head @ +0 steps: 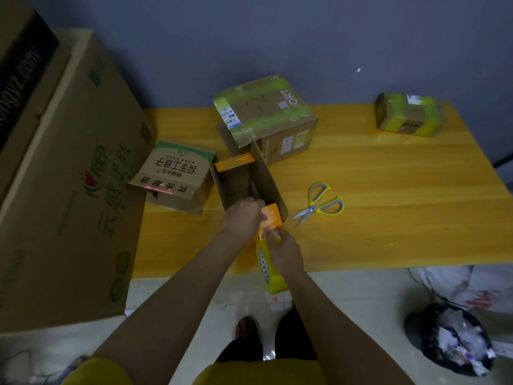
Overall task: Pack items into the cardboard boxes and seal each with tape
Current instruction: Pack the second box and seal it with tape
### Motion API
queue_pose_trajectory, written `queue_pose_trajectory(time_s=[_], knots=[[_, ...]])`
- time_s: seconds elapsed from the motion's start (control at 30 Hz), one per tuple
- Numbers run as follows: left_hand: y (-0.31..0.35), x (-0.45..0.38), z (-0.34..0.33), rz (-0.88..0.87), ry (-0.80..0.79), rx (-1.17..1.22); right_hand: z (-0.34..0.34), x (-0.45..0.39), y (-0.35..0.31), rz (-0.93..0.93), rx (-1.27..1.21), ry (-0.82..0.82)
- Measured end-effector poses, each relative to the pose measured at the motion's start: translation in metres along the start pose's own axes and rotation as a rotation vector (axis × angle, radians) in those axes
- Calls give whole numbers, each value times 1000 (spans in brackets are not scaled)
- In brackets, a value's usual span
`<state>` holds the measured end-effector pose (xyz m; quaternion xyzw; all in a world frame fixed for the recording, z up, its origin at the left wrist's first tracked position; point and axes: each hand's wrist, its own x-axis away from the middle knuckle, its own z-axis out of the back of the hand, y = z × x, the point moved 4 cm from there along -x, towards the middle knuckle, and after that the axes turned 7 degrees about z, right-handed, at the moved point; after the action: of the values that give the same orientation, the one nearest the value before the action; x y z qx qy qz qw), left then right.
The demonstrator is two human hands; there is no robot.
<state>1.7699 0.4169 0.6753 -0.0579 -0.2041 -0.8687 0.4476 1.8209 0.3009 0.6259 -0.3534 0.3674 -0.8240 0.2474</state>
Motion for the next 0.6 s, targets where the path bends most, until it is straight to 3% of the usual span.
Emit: queue_pose_trajectory(time_s=[0.27,0.5,0.6], knots=[[-3,-8,1,36,-167,93,1,0,3,28,-10,-41],[-9,-12,-3,97,-158,155,13,4,12,109,-96,-129],[-9,-16,-6,91,-177,161,24,1,24,84,-163,-59]])
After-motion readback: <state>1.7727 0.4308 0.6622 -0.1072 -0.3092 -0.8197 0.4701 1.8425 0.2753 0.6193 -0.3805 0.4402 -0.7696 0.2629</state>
